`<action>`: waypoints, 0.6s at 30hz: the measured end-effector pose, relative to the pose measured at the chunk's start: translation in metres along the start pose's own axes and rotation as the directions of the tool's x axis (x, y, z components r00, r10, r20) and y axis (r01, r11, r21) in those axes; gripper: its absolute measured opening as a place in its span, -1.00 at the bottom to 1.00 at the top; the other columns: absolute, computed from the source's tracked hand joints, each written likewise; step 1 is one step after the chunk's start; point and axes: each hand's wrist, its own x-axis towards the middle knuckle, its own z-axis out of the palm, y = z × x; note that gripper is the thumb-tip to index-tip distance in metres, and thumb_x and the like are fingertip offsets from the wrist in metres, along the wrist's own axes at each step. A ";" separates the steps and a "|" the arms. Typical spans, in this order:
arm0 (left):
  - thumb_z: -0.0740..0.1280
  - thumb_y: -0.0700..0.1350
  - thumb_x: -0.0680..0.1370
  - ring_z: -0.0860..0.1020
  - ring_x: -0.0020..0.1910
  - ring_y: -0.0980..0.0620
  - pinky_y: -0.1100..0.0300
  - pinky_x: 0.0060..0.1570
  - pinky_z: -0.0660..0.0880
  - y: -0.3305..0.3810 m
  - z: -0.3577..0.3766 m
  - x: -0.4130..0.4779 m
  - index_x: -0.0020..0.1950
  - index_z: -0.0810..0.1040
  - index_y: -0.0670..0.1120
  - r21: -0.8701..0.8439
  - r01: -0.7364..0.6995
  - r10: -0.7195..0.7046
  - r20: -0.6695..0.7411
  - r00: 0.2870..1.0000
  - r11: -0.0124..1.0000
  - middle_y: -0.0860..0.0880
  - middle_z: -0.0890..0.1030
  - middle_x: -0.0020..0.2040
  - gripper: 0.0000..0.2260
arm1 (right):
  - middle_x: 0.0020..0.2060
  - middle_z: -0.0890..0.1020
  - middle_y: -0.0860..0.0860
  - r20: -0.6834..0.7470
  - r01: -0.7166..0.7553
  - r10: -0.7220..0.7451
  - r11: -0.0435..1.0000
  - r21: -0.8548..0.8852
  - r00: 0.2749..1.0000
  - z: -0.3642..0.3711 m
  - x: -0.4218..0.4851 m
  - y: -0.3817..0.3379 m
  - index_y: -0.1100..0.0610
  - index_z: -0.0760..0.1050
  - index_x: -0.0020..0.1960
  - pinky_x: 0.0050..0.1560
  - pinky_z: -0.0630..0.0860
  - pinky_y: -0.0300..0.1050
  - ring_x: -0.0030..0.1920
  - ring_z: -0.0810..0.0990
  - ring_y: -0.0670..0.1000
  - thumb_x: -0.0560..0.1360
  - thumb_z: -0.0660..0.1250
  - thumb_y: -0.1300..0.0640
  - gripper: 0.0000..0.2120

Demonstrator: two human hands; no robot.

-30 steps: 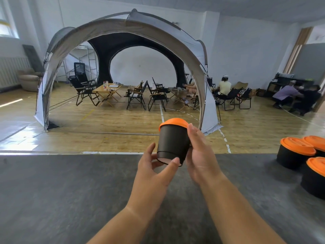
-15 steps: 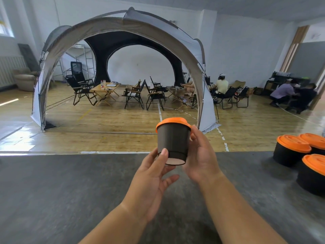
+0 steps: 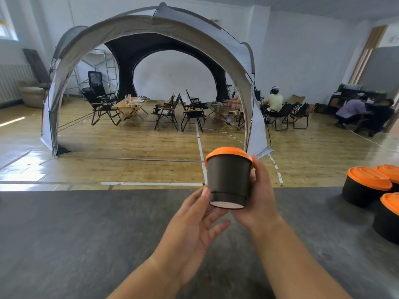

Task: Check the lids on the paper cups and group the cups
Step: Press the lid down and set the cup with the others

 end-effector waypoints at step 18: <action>0.45 0.15 0.42 0.58 0.01 0.17 0.29 -0.05 0.50 0.034 0.021 -0.032 0.22 0.48 0.16 0.653 -0.399 0.554 -0.039 0.831 0.644 0.11 0.57 0.14 -0.60 | 0.07 0.67 0.17 0.087 0.265 -0.253 0.863 -0.431 0.964 0.055 -0.027 -0.030 0.12 0.64 0.10 0.30 0.44 0.30 0.17 0.61 0.16 0.40 0.40 -0.19 -0.55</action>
